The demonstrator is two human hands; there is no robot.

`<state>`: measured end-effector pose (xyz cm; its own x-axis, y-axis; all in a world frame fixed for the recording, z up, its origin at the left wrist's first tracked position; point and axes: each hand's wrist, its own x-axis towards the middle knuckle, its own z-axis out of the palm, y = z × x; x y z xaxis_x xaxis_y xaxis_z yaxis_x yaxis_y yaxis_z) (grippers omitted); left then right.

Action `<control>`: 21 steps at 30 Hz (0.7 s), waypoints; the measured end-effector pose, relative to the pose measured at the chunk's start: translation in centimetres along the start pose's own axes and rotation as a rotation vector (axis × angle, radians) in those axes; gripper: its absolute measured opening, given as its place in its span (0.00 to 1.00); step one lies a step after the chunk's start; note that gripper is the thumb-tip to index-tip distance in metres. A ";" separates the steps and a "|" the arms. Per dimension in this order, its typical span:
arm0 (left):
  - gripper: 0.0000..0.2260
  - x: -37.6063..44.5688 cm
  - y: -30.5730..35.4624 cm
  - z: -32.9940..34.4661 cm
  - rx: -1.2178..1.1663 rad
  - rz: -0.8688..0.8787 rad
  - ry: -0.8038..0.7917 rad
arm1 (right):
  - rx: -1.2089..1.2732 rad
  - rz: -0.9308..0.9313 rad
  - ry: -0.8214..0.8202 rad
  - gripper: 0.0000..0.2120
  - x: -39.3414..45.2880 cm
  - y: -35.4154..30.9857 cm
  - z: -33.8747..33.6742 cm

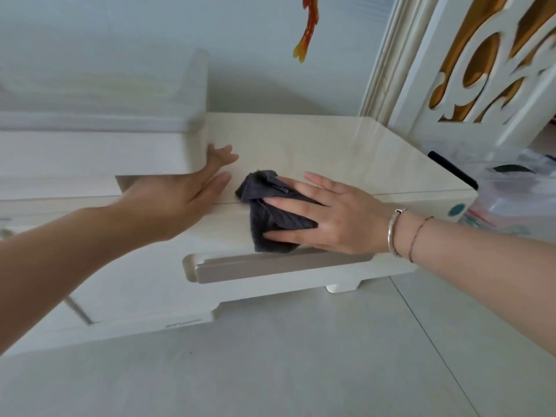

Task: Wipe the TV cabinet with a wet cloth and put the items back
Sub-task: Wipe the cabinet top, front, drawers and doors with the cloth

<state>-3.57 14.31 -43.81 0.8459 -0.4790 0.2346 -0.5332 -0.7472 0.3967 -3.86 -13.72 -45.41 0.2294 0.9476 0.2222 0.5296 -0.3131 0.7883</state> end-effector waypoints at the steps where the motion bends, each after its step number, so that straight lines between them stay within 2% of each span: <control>1: 0.31 -0.8 -0.7 -0.5 0.100 0.012 0.016 | 0.010 0.014 0.002 0.20 0.6 -0.3 -0.1; 3: 0.38 -2.5 -1.9 -1.7 0.258 0.011 0.031 | 0.034 0.060 -0.006 0.23 1.0 -0.9 -0.5; 4: 0.36 -3.3 -2.2 -2.2 0.316 0.019 0.036 | 0.039 0.077 -0.012 0.24 0.8 -1.1 -0.5; 8: 0.27 -5.6 -3.3 -3.2 0.511 0.266 0.010 | -0.007 0.088 -0.066 0.25 -0.7 -1.5 -0.7; 11: 0.23 -7.1 -5.2 -3.5 0.555 0.364 0.000 | -0.047 0.053 -0.046 0.26 0.9 -1.6 -0.6; 15: 0.24 -10.5 -7.4 -3.9 0.645 0.413 0.026 | -0.034 0.007 0.013 0.25 5.3 -3.0 -0.3; 21: 0.27 -12.8 -9.4 -4.8 0.763 0.406 0.057 | -0.104 -0.058 -0.128 0.24 2.4 -3.4 -0.5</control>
<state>-9.26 29.69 -46.29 0.5764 -0.7672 0.2814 -0.6409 -0.6380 -0.4268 -5.55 -10.35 -47.23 0.3072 0.9458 0.1051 0.4589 -0.2440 0.8543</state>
